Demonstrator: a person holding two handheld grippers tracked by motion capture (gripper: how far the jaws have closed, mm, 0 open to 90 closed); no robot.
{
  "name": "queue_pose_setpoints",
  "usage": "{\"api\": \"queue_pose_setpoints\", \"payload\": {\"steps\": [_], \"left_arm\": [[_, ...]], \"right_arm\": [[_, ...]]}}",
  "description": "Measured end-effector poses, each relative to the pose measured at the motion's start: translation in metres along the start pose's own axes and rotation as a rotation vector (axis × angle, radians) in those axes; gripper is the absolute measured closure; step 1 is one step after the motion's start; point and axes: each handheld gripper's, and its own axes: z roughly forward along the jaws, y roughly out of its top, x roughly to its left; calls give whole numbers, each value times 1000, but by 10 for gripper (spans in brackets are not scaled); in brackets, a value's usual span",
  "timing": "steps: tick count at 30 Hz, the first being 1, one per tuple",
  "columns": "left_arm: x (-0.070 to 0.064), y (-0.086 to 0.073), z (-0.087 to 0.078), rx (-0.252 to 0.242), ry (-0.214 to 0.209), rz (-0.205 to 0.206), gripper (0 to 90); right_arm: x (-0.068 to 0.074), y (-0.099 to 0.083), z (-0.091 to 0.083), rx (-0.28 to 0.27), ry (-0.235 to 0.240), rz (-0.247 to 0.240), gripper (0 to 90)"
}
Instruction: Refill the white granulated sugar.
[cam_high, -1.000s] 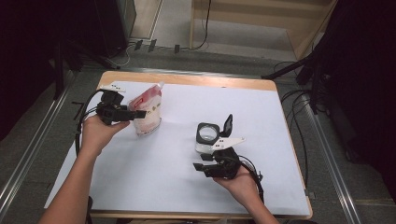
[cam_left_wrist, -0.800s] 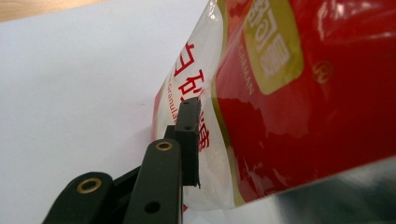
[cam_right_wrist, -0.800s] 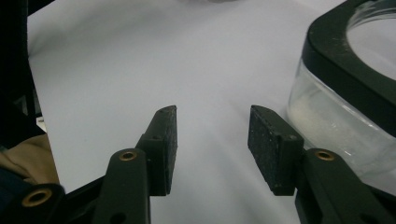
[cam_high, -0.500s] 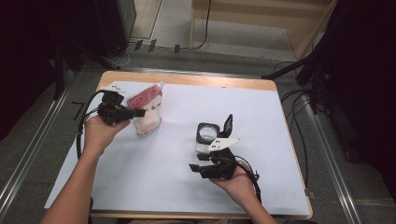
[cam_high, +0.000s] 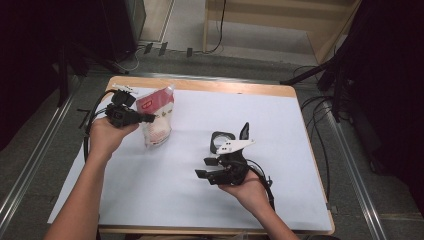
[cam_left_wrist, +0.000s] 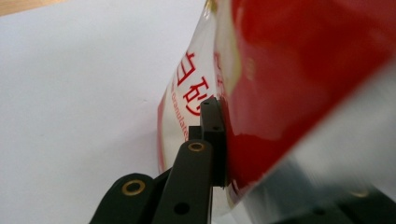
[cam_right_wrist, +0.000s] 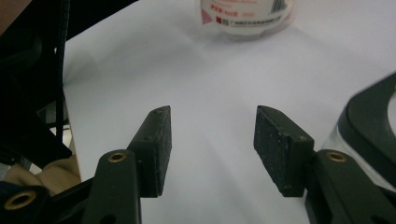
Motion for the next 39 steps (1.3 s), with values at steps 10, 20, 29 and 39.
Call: {"api": "queue_pose_setpoints", "payload": {"steps": [10, 20, 29, 39], "left_arm": [[-21, 12, -24, -22, -73, 60, 900], [-42, 11, -28, -1, -144, 90, 900], [-52, 13, -27, 12, -174, 120, 900], [-62, 11, -33, 10, -216, 134, 900]], "right_arm": [[1, 19, 15, -24, 1, -40, 470], [3, 10, 25, 2, -10, -29, 480], [9, 6, 37, 5, 6, -43, 497], [15, 2, 49, 20, 22, -35, 508]]}}
